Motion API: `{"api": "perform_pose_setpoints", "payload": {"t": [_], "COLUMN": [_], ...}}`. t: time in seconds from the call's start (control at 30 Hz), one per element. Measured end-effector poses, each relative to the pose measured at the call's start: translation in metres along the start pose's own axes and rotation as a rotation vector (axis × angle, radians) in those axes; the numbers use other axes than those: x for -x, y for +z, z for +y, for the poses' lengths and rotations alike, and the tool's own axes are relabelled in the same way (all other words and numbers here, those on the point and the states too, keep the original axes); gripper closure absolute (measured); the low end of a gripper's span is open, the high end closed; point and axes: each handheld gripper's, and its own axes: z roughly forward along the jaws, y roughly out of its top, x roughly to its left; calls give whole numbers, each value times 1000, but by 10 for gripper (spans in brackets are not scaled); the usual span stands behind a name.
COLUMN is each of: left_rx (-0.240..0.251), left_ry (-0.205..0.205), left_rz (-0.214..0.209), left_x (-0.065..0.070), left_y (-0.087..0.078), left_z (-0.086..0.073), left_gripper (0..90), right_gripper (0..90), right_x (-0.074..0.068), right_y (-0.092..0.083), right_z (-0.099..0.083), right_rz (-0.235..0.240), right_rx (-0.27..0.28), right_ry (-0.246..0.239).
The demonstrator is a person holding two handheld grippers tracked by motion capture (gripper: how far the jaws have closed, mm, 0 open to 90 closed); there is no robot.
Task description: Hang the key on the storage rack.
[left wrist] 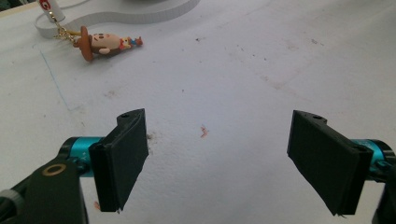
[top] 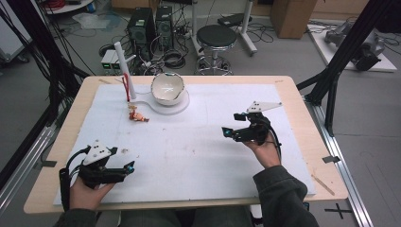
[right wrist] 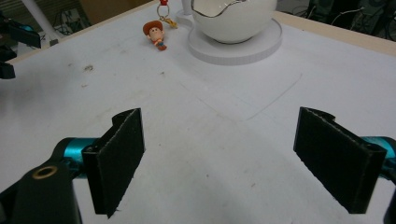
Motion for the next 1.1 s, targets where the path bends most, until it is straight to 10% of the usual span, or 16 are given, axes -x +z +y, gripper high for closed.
{"api": "perform_pose_setpoints", "payload": {"t": [1.1], "left_rx": [-10], "left_ry": [-4], "left_rz": [-17], "left_x": [0], "left_y": [2], "left_z": [1], "left_gripper": [207], "right_gripper": [118], "right_x": [1], "right_y": [-45], "right_z": [-50], "right_rz": [-69], "right_rx": [15], "right_ry": [17]}}
